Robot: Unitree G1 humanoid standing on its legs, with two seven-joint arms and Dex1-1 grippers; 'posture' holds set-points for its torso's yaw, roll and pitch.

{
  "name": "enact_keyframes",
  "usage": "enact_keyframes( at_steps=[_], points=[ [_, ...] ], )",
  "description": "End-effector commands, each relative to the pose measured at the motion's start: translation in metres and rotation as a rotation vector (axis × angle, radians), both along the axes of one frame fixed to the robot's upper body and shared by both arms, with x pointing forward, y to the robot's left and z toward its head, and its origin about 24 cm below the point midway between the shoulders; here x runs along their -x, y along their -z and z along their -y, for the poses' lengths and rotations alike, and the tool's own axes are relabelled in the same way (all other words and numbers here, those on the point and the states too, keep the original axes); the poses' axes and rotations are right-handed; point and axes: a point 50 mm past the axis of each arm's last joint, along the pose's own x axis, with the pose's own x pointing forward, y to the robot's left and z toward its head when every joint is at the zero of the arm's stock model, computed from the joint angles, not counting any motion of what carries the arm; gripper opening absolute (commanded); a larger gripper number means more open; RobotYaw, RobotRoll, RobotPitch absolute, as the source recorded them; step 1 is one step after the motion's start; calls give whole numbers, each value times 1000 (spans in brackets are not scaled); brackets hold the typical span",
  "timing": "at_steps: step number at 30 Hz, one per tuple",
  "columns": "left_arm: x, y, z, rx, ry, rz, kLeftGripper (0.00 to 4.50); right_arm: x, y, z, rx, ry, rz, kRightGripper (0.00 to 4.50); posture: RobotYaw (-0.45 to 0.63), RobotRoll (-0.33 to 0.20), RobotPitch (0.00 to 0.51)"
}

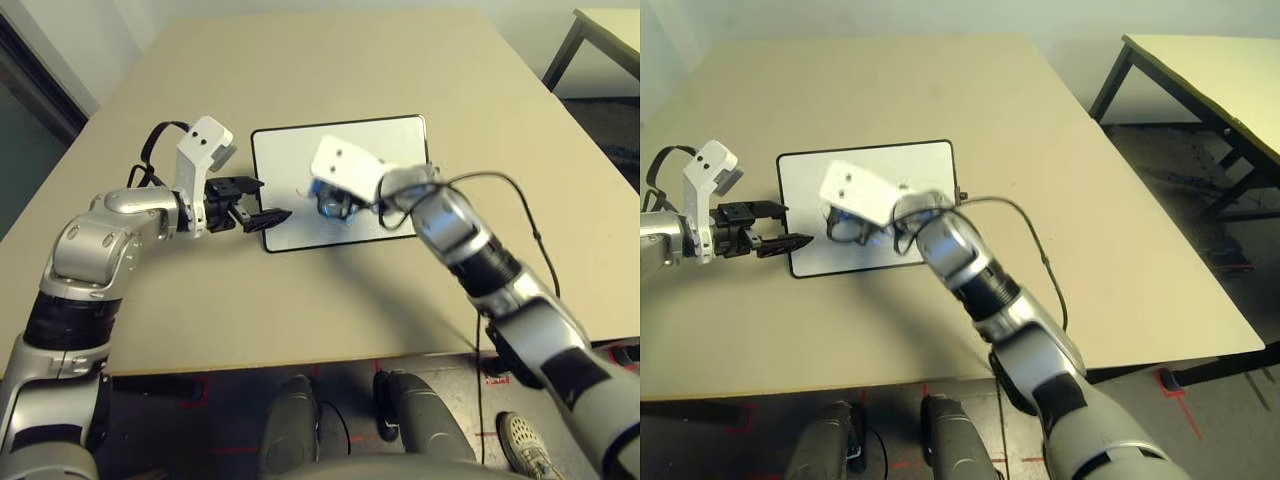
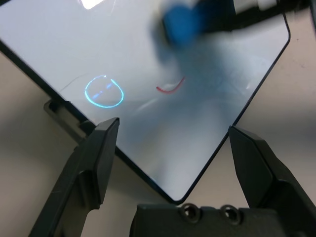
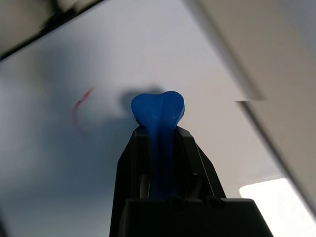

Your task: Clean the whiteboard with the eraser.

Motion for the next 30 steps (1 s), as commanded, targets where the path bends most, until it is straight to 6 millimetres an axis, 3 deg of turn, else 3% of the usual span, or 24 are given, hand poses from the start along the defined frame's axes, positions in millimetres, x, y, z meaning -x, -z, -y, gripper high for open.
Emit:
enact_keyframes(
  at_steps=[1, 7, 12, 14, 20, 22, 25, 30],
  points=[
    [1, 4, -1, -12, 0, -21, 4500, 3, 12, -3, 23, -27, -29, 563, 29, 0, 137],
    [4, 4, -3, -14, -9, -24, 4500, 29, 44, 7, 117, -88, -114, 563, 34, 0, 142],
    [4, 5, -2, -12, -11, -26, 4500, 42, 53, 9, 144, -110, -143, 563, 29, 0, 141],
    [4, 5, -2, -11, -9, -26, 4500, 36, 49, 8, 140, -94, -130, 563, 25, 0, 140],
    [2, 5, 0, -9, -2, -26, 4500, -2, 5, -2, 40, -3, 9, 563, 21, 0, 138],
    [2, 6, 0, -9, -2, -26, 4500, -6, 0, -6, 30, -5, 26, 563, 22, 0, 135],
    [3, 6, 0, -9, -4, -27, 4500, 5, 15, -11, 62, -59, -13, 563, 28, 0, 135],
    [4, 6, -1, -10, -11, -28, 4500, 35, 54, -1, 153, -134, -109, 563, 30, 0, 137]
  ],
)
